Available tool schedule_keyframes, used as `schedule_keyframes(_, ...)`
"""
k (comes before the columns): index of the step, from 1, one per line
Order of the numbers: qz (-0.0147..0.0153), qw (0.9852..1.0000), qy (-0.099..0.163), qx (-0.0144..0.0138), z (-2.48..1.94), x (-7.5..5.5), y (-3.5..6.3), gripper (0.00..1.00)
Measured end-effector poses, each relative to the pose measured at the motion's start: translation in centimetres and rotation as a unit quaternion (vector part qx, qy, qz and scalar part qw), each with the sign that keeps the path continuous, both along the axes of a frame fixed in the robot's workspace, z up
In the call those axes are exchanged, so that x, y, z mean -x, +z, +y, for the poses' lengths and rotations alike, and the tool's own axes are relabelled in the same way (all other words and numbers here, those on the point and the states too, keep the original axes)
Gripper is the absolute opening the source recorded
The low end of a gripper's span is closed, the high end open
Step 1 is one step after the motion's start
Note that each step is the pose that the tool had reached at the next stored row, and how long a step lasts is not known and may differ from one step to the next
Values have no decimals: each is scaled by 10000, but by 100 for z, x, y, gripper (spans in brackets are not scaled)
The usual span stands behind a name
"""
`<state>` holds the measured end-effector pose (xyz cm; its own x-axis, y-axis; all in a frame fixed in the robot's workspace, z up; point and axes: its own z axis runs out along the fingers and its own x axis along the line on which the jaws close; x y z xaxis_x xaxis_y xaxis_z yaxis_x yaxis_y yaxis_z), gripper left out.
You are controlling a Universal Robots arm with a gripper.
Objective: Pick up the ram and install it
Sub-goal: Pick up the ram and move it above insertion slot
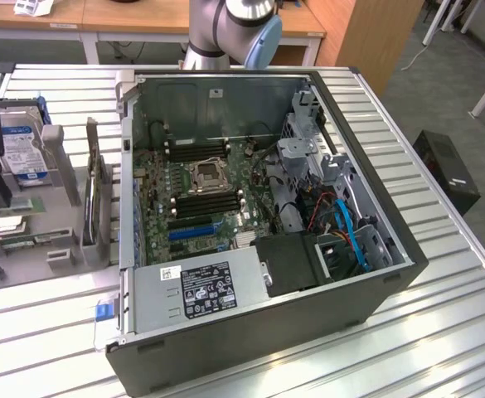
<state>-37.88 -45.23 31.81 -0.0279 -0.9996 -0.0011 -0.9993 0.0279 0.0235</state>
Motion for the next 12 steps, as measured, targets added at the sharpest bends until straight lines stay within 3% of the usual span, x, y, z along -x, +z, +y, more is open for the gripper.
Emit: schedule_keyframes(12, 0, 10000, 0, 0, 0, 0, 456, 12)
